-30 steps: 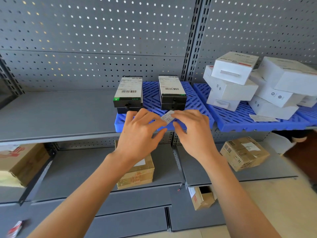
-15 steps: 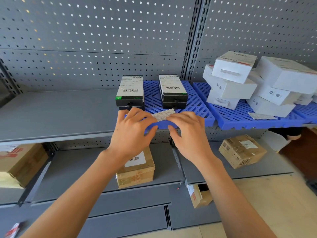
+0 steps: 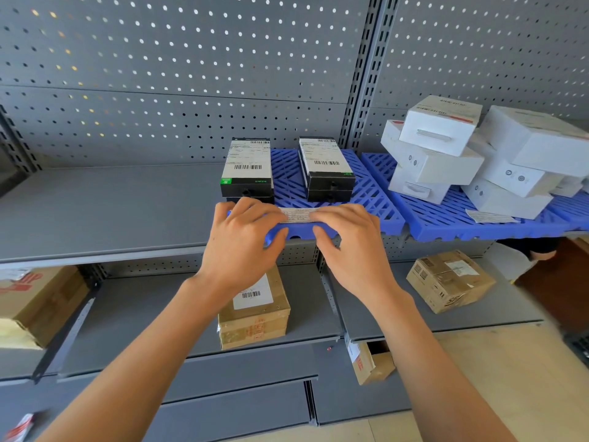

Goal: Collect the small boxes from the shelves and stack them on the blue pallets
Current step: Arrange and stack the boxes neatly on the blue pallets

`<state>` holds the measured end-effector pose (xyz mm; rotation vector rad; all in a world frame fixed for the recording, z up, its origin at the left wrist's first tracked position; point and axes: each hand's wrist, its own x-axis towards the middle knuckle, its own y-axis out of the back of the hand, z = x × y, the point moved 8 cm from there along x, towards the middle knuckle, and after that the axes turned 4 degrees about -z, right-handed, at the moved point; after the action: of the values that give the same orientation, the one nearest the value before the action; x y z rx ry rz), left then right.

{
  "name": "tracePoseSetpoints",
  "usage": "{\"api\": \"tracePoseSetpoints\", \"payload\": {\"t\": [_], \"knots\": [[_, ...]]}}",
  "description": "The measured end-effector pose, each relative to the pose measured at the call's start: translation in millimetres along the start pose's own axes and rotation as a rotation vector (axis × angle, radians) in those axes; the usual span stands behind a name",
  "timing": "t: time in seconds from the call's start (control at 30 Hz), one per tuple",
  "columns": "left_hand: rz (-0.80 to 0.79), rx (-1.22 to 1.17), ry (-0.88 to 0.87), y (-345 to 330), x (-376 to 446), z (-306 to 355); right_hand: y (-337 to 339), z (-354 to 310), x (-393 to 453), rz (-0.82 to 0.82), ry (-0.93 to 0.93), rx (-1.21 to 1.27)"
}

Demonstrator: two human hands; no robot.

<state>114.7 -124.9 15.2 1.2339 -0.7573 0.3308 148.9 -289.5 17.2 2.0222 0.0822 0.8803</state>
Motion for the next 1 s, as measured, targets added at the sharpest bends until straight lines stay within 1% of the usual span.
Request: {"api": "tracePoseSetpoints", "payload": {"t": [0.2,0.27,0.33,0.47,0.53,0.67,0.8,1.0], "knots": [[0.173,-0.082,0.008,32.5,0.4,-12.6,2.8,-10.9,20.3,0.010,0.011,0.059],[0.235,-0.094,0.035,42.3,0.5,-22.0,-1.5,-20.9,29.5,-0.027,0.018,0.099],[0.257,-0.112,0.096,45.6,1.2,-36.0,-9.5,-31.5,36.9,-0.079,0.024,0.114],[0.175,-0.234,0.309,39.0,3.5,-71.1,-22.2,-49.3,47.8,-0.137,0.034,0.122],[0.127,-0.269,0.382,35.8,4.4,-82.2,-25.8,-55.2,52.4,-0.147,0.033,0.121],[0.051,-0.314,0.433,30.6,7.0,-91.4,-32.2,-61.0,58.2,-0.138,0.023,0.158],[0.041,-0.348,0.487,28.9,7.1,-94.7,-35.6,-58.8,62.2,-0.123,-0.028,0.170],[0.028,-0.350,0.471,22.6,8.8,-96.1,-43.3,-55.0,66.8,-0.166,-0.046,0.116]]}}
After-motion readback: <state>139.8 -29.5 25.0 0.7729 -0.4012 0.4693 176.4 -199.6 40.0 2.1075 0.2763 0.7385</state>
